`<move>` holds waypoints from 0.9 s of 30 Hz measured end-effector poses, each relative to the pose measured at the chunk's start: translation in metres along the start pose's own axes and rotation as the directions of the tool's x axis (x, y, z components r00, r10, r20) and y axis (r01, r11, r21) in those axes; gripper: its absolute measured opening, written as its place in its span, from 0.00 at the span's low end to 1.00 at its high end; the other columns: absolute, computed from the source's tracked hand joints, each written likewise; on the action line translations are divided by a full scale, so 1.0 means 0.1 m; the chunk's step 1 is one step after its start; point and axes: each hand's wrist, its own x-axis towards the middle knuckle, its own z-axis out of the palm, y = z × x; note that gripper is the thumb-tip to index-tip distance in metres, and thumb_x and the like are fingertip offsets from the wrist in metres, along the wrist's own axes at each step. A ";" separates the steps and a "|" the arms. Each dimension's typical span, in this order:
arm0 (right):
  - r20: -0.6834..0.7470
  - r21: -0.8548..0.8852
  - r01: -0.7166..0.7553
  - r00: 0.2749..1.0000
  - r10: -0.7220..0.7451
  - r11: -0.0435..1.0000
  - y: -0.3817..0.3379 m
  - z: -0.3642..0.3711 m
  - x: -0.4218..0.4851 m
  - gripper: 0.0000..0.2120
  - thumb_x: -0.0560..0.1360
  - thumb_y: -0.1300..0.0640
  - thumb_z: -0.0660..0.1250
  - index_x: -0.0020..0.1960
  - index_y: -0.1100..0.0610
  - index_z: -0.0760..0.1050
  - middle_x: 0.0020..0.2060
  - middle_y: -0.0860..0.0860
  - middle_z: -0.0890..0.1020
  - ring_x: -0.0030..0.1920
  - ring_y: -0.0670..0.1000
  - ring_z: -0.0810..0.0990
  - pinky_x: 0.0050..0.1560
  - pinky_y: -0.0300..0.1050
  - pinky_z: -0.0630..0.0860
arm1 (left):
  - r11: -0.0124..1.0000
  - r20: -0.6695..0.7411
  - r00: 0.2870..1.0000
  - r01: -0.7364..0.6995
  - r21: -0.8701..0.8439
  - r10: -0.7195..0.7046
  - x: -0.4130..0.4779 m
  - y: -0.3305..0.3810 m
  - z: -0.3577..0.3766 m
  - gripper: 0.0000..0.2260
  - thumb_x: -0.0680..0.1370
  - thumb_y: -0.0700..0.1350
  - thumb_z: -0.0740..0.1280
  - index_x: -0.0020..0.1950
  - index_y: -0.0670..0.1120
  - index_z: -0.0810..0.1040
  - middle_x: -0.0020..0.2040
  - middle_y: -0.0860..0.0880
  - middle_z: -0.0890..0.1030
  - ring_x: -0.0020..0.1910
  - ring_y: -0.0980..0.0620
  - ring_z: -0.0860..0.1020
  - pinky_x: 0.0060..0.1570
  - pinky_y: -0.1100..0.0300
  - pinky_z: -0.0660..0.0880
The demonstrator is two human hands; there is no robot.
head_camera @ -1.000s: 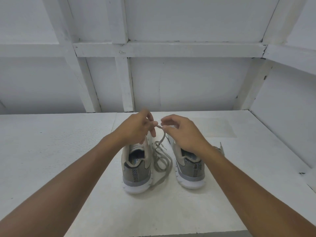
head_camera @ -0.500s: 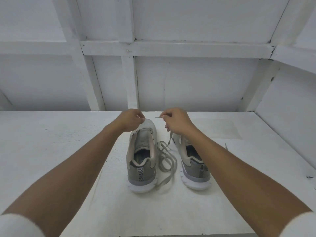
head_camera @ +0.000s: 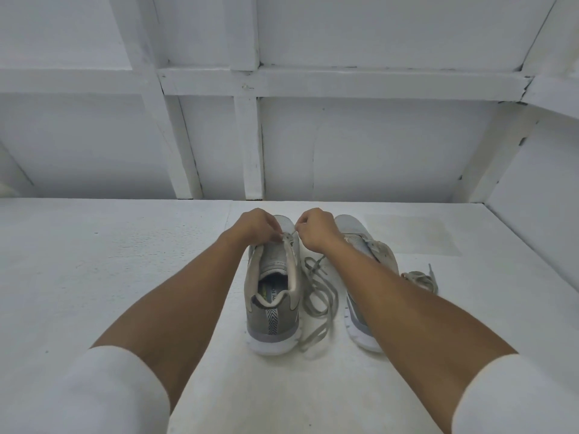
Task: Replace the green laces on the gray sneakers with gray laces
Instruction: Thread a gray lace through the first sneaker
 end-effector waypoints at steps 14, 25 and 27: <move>-0.040 0.038 -0.013 0.999 0.015 0.999 0.01 0.09 0.09 0.09 0.77 0.65 0.62 0.49 0.65 0.81 0.50 0.59 0.83 0.52 0.58 0.80 0.50 0.45 0.77 | 1.000 -0.037 0.999 0.008 -0.025 -0.009 0.06 -0.03 0.06 0.04 0.73 0.47 0.74 0.42 0.50 0.80 0.47 0.50 0.77 0.47 0.52 0.73 0.45 0.61 0.69; -0.075 -0.044 -0.016 0.997 0.013 0.999 0.05 0.19 0.14 0.08 0.77 0.64 0.62 0.46 0.64 0.81 0.49 0.60 0.81 0.49 0.59 0.80 0.49 0.49 0.78 | 0.999 -0.067 0.998 0.007 -0.044 -0.010 0.06 -0.04 0.10 0.03 0.73 0.44 0.73 0.42 0.49 0.80 0.45 0.50 0.77 0.46 0.53 0.73 0.46 0.63 0.68; -0.073 -0.041 -0.013 0.997 0.010 0.999 0.06 0.18 0.14 0.09 0.77 0.63 0.62 0.46 0.66 0.80 0.48 0.60 0.82 0.49 0.59 0.80 0.50 0.49 0.78 | 0.999 -0.071 0.997 0.009 -0.046 -0.012 0.06 -0.04 0.11 0.03 0.73 0.44 0.73 0.42 0.49 0.80 0.45 0.50 0.77 0.46 0.53 0.73 0.46 0.63 0.68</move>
